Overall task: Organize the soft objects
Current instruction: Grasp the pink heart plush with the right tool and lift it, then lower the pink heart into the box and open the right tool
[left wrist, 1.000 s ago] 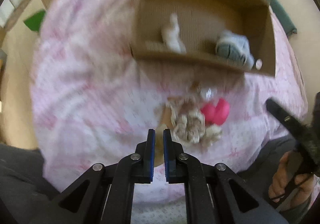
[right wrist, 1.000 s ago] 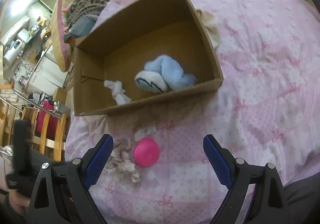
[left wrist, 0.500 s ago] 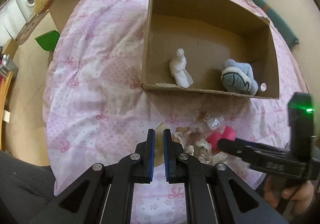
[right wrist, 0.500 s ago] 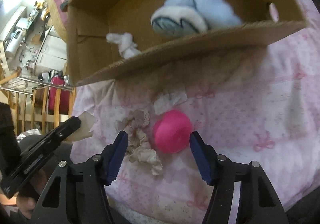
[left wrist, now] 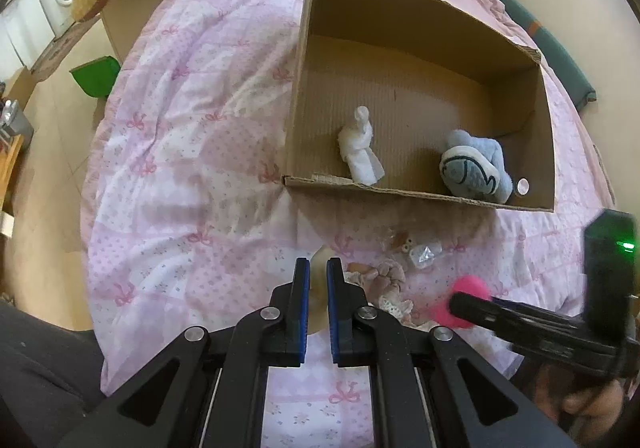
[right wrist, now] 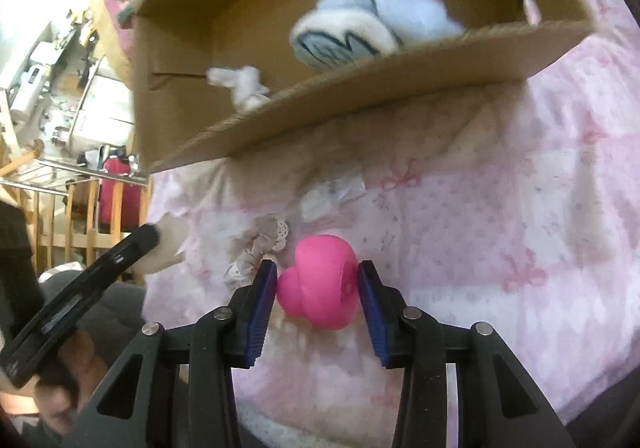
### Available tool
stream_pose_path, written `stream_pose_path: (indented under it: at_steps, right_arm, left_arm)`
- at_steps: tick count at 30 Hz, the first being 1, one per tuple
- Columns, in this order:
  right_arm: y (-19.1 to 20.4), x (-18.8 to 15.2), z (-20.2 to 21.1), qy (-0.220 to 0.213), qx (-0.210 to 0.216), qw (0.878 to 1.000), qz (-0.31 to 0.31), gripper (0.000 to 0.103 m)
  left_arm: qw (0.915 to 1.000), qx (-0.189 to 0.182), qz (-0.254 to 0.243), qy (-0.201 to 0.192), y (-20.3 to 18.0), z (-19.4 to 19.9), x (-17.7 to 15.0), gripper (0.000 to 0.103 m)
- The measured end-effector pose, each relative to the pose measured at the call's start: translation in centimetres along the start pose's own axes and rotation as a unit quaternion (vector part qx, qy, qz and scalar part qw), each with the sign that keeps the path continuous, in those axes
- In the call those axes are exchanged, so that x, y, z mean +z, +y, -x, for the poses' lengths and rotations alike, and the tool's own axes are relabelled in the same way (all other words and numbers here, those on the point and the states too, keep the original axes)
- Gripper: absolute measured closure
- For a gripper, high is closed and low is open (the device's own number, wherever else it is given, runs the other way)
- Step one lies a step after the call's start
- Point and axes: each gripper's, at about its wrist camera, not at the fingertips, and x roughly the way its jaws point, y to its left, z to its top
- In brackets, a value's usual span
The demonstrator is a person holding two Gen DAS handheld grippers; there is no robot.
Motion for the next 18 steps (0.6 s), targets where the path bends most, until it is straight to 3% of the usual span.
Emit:
stream_pose_path:
  at_steps: [4,12,18]
  right_arm:
    - [0.1,-0.2,2.3,-0.035,-0.004,0.999,0.009,0.059]
    - [-0.9,0.2,3.7,-0.062,0.006,0.998,-0.002,0.059]
    - [0.3,0.6,5.6,-0.101,0.022,0.994,0.019,0.059]
  left_arm:
    - [1.0000,0.000,0.002,0.010,0.0,-0.4,0.0,0.095]
    - [0.9998,0.016,-0.008,0.004,-0.2,-0.5,-0.1,0.095]
    - [0.9994,0.023,-0.013,-0.024,-0.2,1.2,0.4,0.095]
